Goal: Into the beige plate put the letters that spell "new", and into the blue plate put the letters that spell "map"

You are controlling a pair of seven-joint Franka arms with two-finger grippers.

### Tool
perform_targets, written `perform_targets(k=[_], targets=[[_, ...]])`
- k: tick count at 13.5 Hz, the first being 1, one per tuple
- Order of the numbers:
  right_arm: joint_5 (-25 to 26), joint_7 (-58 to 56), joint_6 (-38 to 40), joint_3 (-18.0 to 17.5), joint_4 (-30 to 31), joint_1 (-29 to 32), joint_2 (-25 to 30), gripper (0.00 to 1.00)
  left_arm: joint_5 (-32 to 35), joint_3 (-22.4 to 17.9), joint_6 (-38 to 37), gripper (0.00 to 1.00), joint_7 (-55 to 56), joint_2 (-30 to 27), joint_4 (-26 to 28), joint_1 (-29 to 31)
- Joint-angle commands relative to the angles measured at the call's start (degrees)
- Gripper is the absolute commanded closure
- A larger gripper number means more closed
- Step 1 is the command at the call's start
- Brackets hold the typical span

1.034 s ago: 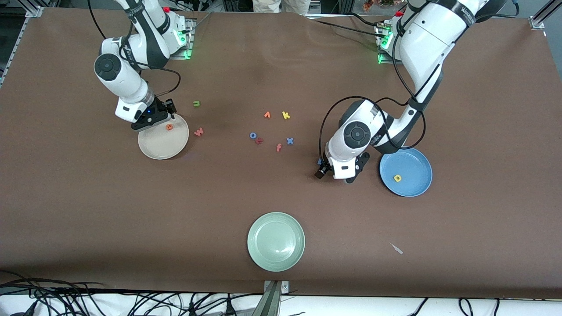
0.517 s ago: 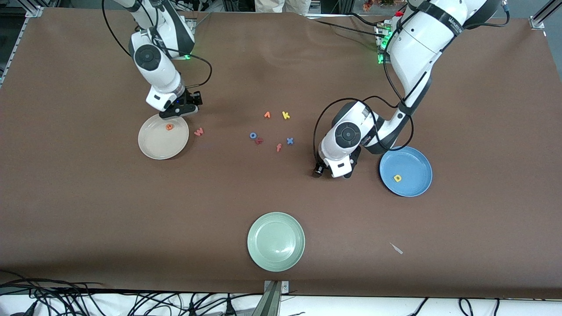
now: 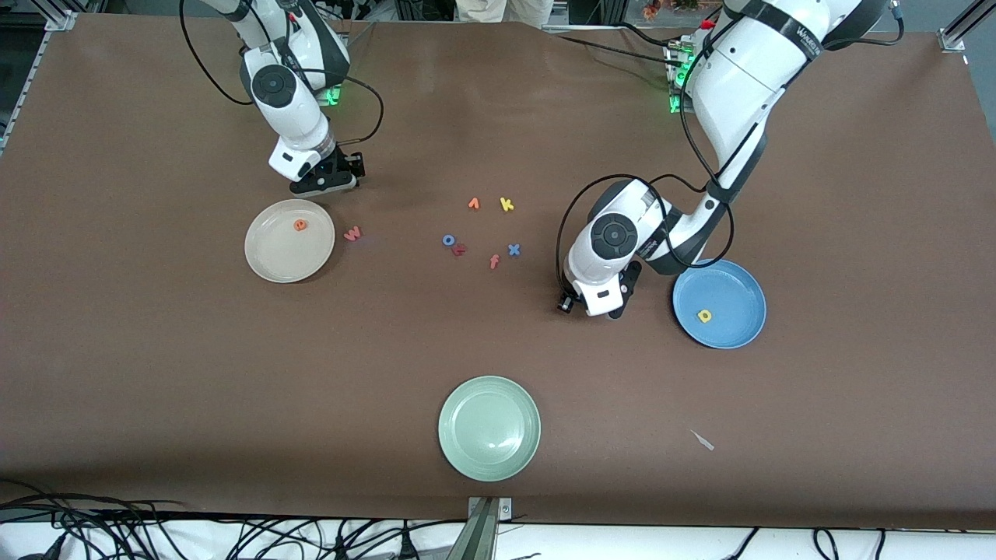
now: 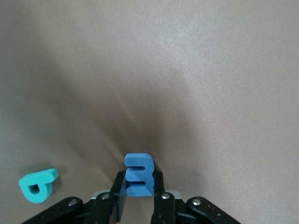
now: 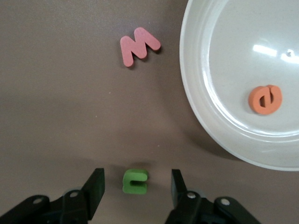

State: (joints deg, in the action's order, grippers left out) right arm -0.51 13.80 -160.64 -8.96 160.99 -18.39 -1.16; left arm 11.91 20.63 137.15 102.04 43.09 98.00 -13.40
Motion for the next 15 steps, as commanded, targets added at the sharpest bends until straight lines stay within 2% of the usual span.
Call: perform_targets(k=[1,3,6,9,11,12,13,14,15], targets=[[-0.1,1.1,-4.7,-0.4,3.8,0.2,0.6,0.38,5.5,-0.9,-7.6,1.0,-6.7,-1.7,-0.7,1.3],[-0.1,1.1,-7.7,-0.4,4.5,0.2,-1.2,0.38,5.8,-0.8,-13.1,1.0,-16.8,-4.1,-0.8,3.8],[-0.1,1.1,-12.9,-0.6,5.8,0.1,-3.9,0.38,5.8,-0.7,-23.8,1.0,-41.0,-6.9,-0.9,9.3],[-0.1,1.0,-13.1,-0.7,6.2,0.1,-3.8,0.43,5.8,-0.8,-27.0,1.0,-52.2,-8.4,-0.9,13.8],[-0.1,1.1,-13.0,-1.1,6.2,0.1,-3.5,0.5,5.8,-0.8,-27.0,1.0,-58.3,-8.1,-0.5,17.3],[-0.1,2.4,-12.9,-2.3,6.2,0.1,-3.5,0.53,5.5,-0.7,-27.0,0.85,-61.2,-7.9,-0.5,19.1],[-0.2,4.1,-12.9,-3.4,6.2,0.1,-3.5,0.55,4.6,-0.7,-27.0,0.51,-62.8,-7.7,-0.5,20.2],[-0.2,4.7,-12.9,-4.0,6.2,0.1,-3.4,0.58,4.5,-0.4,-27.0,0.01,-63.4,-7.7,-0.5,20.3],[-0.2,4.7,-12.8,-4.0,6.1,0.1,-3.3,0.61,4.4,-0.3,-27.0,0.0,-63.2,-7.7,-0.5,19.8]])
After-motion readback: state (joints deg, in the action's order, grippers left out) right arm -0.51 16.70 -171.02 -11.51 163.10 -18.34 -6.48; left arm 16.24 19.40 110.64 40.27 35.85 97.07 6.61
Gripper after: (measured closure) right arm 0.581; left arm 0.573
